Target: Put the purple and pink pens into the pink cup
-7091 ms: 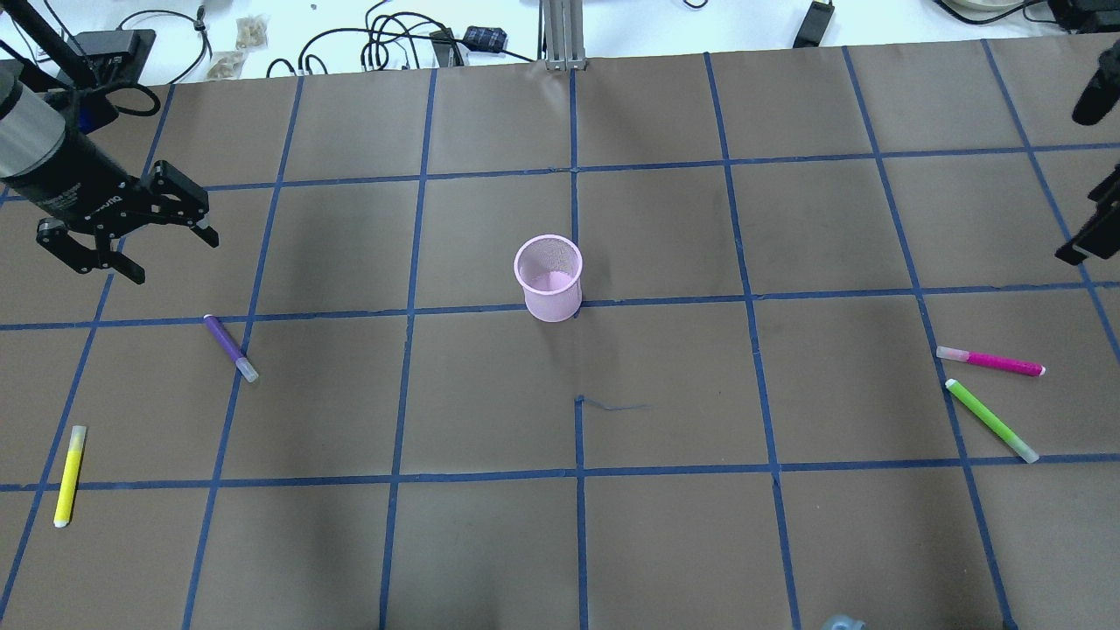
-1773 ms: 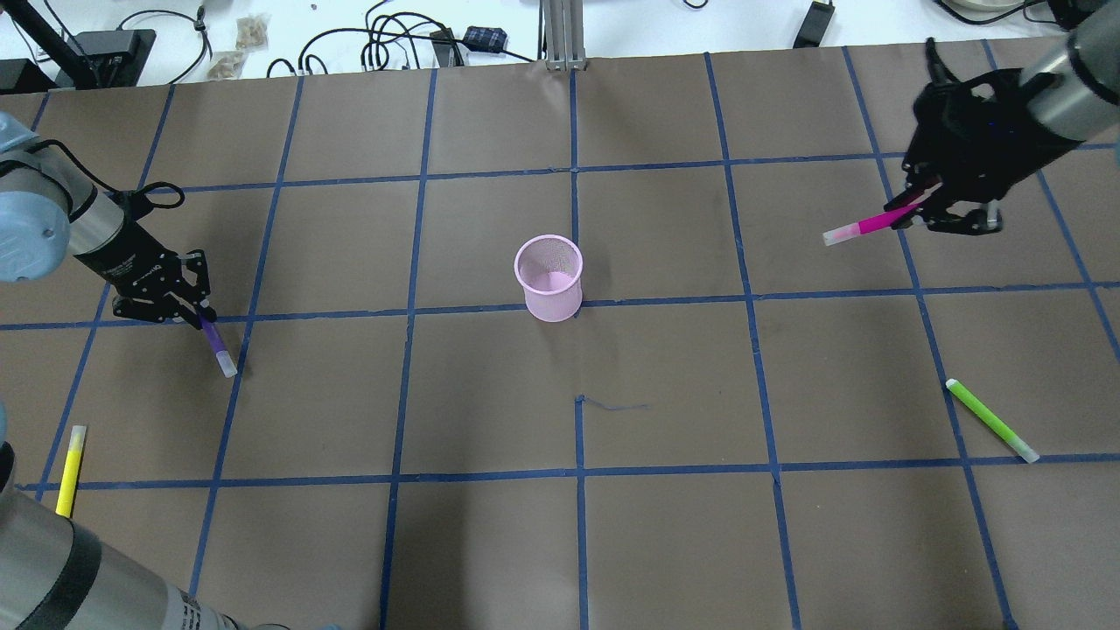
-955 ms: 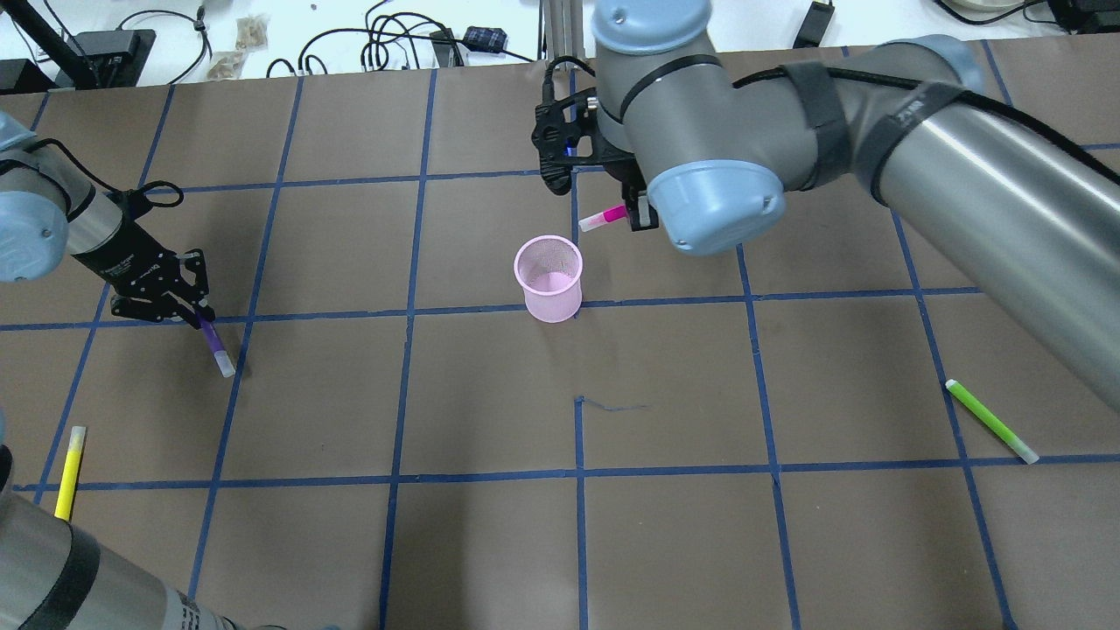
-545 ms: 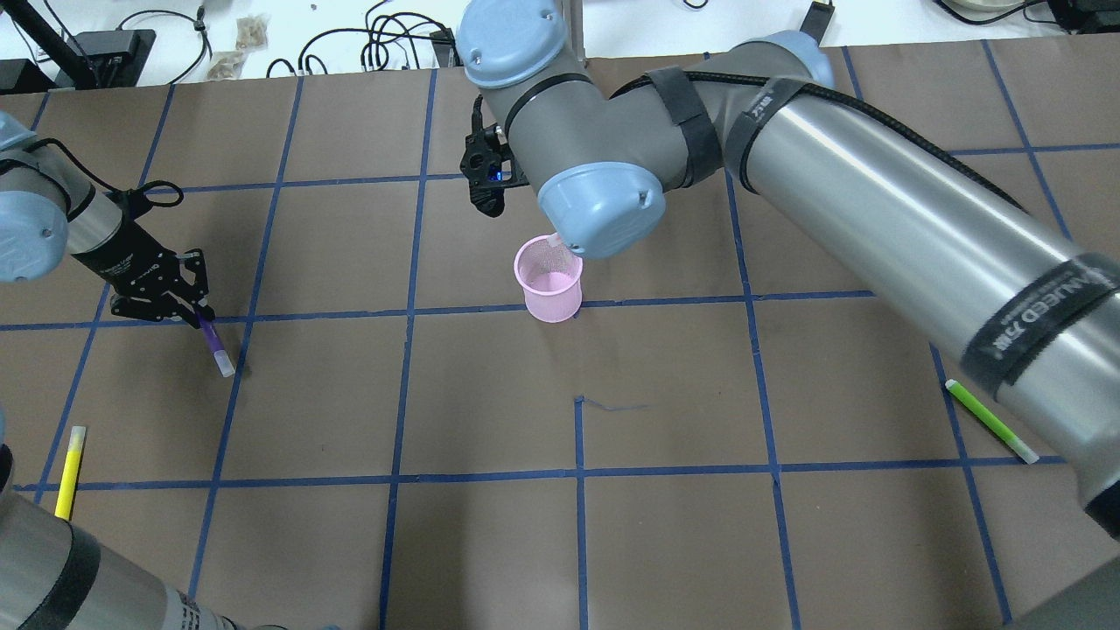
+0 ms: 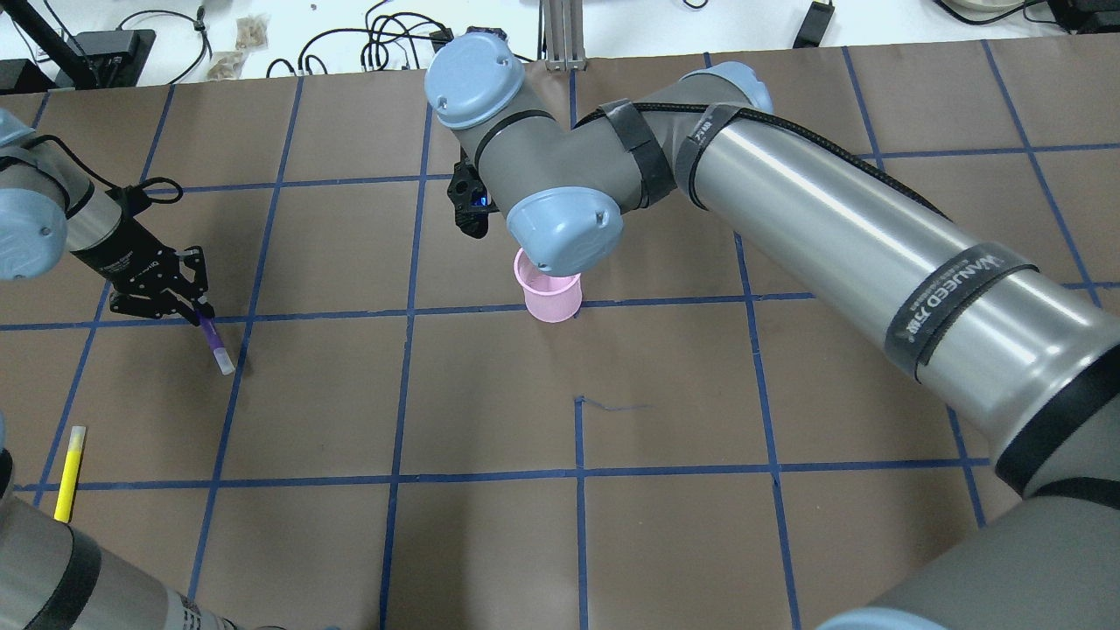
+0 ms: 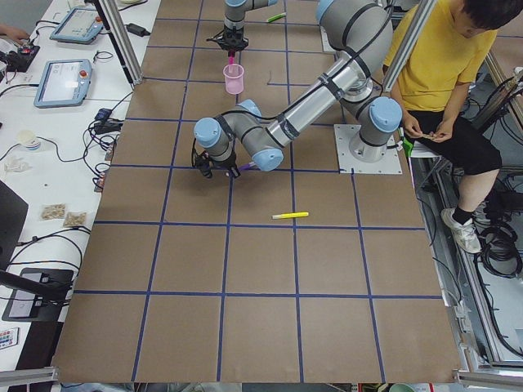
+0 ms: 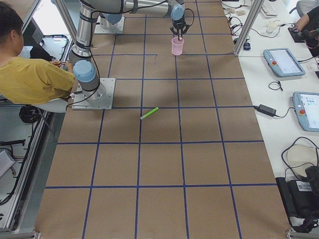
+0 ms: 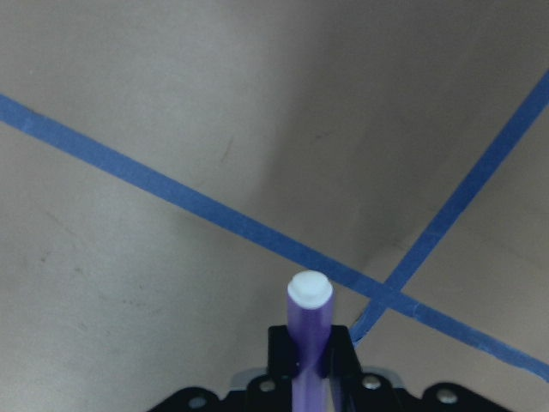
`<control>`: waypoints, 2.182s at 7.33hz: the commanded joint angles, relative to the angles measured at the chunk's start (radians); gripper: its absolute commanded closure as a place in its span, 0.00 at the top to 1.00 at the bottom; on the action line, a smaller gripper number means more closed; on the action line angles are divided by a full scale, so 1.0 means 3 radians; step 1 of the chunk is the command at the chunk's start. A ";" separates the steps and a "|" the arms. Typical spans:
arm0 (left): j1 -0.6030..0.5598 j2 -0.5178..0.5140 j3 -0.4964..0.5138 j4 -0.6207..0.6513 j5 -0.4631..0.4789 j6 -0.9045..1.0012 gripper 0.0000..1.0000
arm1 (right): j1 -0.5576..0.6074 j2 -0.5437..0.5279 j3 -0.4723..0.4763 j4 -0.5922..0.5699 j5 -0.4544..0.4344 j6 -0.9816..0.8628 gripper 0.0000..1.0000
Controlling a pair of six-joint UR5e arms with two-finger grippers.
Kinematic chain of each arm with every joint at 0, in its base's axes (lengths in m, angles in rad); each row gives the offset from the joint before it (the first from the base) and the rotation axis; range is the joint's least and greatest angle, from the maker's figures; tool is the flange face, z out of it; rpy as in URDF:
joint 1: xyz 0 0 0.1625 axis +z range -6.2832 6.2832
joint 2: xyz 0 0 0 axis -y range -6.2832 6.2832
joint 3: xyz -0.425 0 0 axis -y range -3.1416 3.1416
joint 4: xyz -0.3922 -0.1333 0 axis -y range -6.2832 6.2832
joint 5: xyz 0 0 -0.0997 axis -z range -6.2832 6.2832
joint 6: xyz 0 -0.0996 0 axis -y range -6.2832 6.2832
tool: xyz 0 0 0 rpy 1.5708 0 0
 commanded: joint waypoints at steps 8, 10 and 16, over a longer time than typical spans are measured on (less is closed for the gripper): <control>-0.0307 0.0625 0.0059 -0.0060 0.0134 0.0011 0.00 | 0.0057 0.0030 -0.0060 -0.0056 0.0053 -0.0003 1.00; -0.0586 0.0768 0.0064 -0.0071 0.0058 -0.0197 0.00 | -0.0161 -0.0276 -0.0035 -0.0040 0.0058 -0.0003 1.00; -0.2039 0.0687 0.0115 0.0630 0.0063 -0.2967 0.00 | -0.1159 -0.1314 0.0158 0.0835 0.0916 0.0134 0.96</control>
